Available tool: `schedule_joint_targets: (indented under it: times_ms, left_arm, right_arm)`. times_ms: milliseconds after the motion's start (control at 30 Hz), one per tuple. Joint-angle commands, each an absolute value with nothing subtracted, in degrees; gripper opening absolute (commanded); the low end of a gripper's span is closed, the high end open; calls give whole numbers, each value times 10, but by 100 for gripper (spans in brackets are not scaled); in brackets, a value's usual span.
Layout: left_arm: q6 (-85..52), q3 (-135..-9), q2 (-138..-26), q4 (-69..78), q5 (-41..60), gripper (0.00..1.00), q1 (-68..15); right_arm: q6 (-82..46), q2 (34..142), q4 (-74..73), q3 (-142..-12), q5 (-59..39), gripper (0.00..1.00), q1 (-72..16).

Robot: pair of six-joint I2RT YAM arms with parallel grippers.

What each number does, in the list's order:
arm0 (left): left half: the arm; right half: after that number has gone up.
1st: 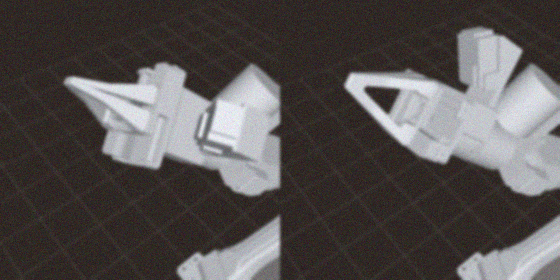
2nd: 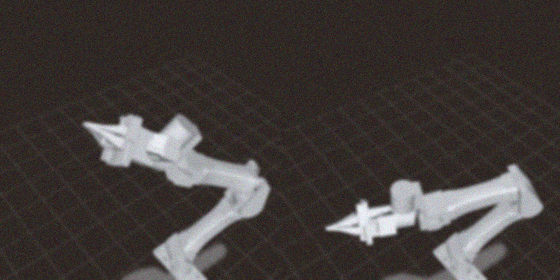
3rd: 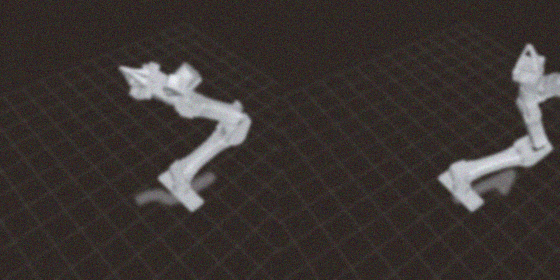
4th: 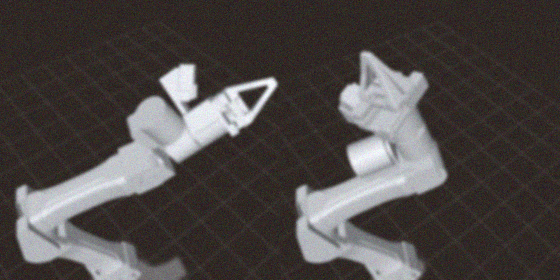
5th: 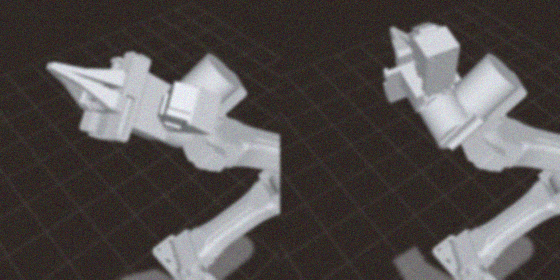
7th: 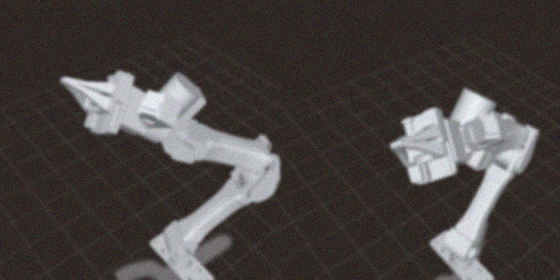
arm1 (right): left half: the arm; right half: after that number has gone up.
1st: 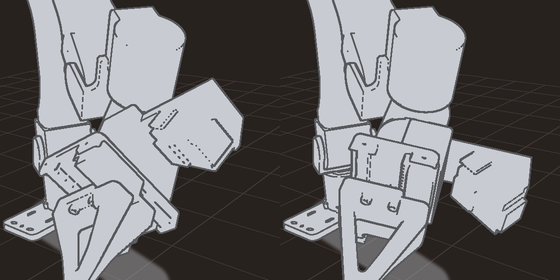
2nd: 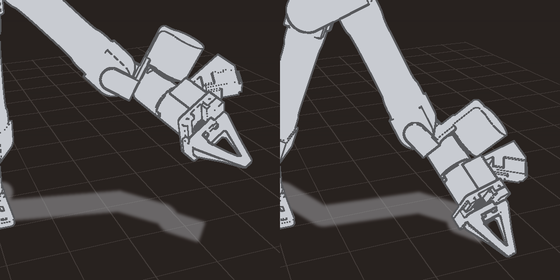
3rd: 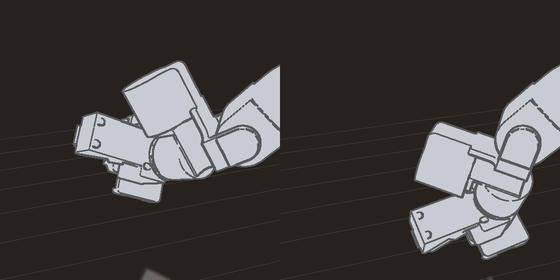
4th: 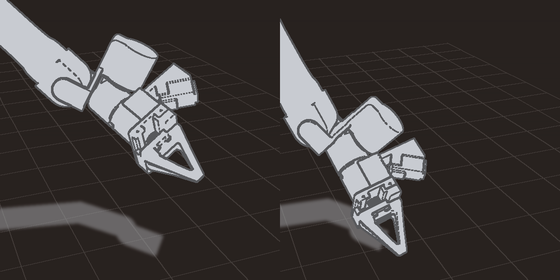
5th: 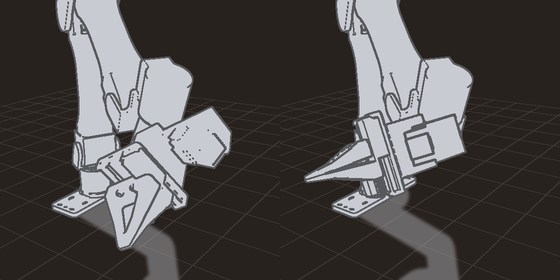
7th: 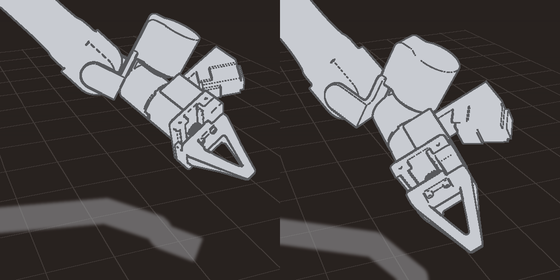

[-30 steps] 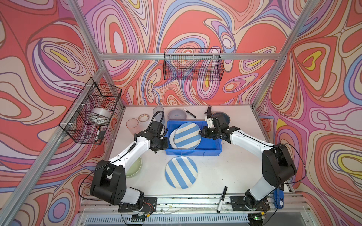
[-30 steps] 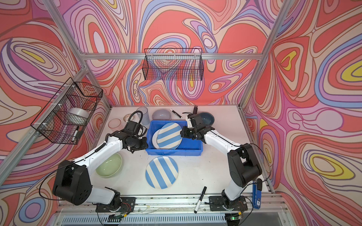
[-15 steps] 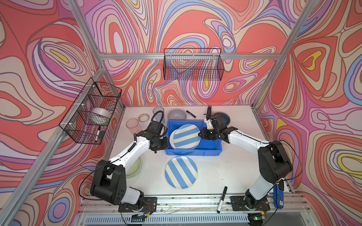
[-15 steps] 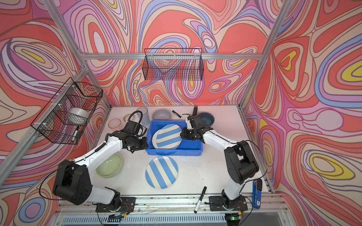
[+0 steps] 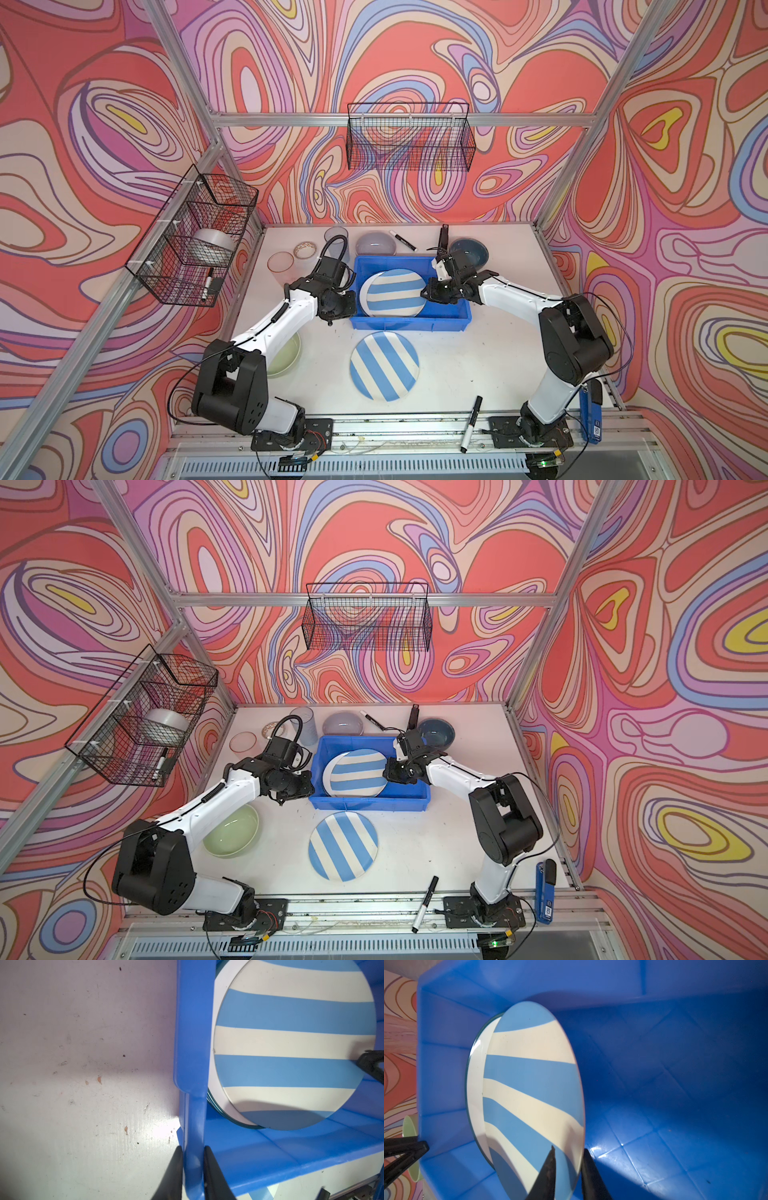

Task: Place the mixed dishes into the plastic bin
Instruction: 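Lower the striped plate upright into the bin against the white plate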

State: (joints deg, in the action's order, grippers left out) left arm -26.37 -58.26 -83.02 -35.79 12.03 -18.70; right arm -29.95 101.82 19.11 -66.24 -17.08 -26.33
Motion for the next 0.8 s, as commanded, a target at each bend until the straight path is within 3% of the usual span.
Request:
schedule_joint_targets:
  times_ms: [0, 367, 767]
  left_arm:
    - [-265, -599, -837, -353, 131, 21, -186]
    - [-262, -605, -835, -360, 129, 21, -186]
    - [-260, -603, -834, -360, 129, 21, -186]
  right_arm:
    - [-289, 1049, 206, -684, -148, 26, -280]
    - [-283, 1084, 234, -728, -99, 38, -319]
    - [-268, 1095, 270, -767, -59, 58, -331]
